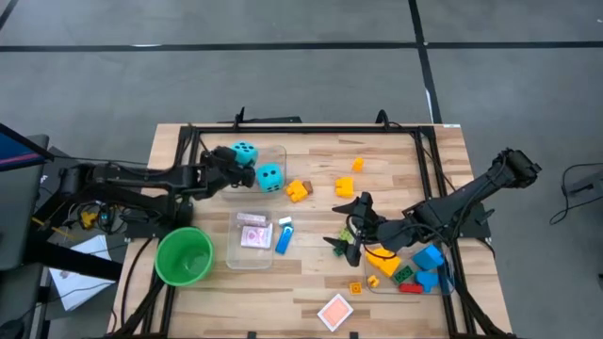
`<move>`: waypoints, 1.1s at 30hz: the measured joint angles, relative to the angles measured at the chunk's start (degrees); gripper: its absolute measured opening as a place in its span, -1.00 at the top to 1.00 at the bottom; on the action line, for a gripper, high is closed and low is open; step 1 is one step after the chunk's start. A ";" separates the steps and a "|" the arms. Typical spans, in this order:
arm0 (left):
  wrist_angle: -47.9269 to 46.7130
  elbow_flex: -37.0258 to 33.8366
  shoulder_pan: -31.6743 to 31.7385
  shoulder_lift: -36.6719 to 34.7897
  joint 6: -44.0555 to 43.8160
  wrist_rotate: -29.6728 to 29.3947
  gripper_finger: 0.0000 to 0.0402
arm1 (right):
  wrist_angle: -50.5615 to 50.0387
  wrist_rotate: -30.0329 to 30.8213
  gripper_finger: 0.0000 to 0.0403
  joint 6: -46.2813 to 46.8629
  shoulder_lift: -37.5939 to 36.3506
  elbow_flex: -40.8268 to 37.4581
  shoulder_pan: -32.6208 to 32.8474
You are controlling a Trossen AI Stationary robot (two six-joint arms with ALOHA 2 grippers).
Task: Pick & Place Toys
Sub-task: Put the light blue dice into the top transparent bin
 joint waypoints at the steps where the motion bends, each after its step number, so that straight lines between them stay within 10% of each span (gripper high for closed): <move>1: -1.48 0.00 0.46 0.00 -1.08 0.30 -0.72 | 0.01 0.00 -0.96 -0.01 0.00 0.00 0.00; 33: -8.04 -2.78 7.20 0.02 -5.51 7.87 -0.77 | 0.00 -0.49 -0.96 0.01 0.03 0.00 0.00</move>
